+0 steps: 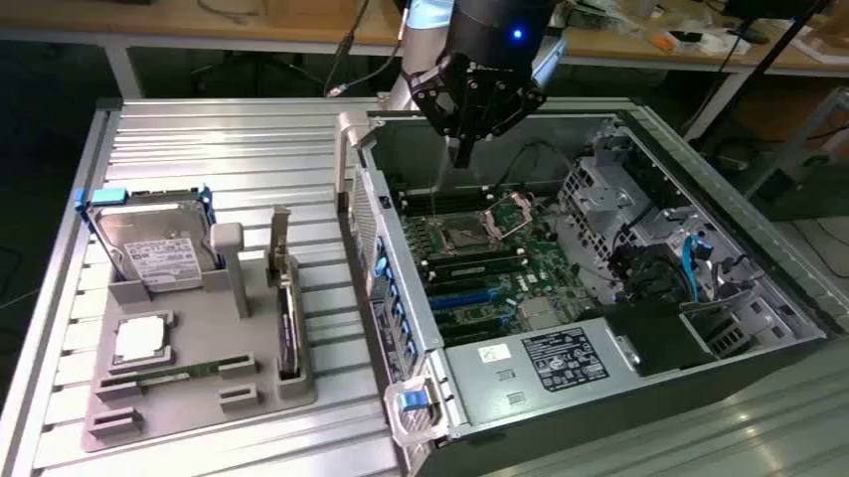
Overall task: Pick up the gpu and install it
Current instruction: 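Reach for the gpu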
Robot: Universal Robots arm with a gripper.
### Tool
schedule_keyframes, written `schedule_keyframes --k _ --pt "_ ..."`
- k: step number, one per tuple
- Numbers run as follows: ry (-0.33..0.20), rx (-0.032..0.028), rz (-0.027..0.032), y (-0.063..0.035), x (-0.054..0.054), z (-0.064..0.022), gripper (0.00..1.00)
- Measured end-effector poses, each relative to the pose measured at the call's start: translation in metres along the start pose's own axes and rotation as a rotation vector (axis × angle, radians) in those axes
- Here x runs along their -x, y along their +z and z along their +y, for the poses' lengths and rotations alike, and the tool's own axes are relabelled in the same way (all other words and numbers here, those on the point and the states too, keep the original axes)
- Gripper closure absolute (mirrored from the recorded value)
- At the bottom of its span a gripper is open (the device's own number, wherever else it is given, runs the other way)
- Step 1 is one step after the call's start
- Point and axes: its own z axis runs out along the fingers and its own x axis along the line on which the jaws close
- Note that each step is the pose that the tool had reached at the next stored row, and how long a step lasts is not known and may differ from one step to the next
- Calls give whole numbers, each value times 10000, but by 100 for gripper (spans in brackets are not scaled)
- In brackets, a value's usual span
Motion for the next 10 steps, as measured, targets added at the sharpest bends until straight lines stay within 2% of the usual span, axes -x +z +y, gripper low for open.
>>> schedule_keyframes --k 3,10 --pt "-1 -23 -2 0 0 0 89" --pt "-1 -24 -2 0 0 0 89"
